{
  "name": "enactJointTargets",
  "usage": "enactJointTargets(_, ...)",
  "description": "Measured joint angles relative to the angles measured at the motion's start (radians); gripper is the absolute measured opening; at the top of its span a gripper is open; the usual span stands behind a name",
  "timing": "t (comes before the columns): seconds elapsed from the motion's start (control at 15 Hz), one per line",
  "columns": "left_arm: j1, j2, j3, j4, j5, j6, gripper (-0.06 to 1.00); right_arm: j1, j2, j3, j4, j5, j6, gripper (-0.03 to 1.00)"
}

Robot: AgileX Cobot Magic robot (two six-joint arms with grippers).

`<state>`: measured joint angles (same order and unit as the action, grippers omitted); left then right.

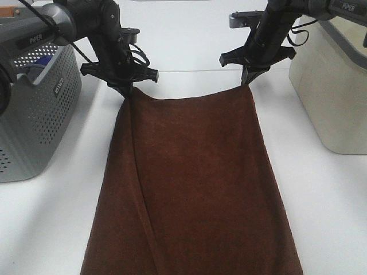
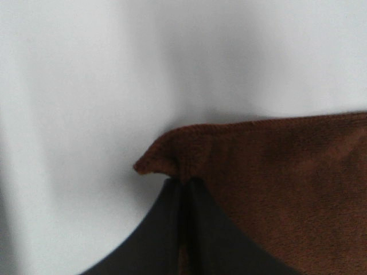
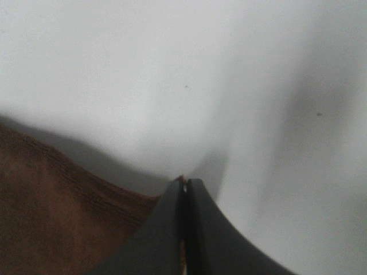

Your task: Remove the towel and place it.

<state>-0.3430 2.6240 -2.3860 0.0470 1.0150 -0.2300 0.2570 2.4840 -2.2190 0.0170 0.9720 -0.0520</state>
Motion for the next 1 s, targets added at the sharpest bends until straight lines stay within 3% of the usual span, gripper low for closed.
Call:
enactJointTargets(0.4, 0.004, 0.0, 0.0, 0.042, -0.233, -0.014, 0.01, 0.0, 0.0, 0.0, -0.128, -0.148, 0.074, 0.0)
enactJointTargets(1.0, 0.015, 0.004, 0.0, 0.119, -0.706, -0.018, 0.01, 0.0, 0.0, 0.001, -0.283, -0.54, 0.118, 0.0)
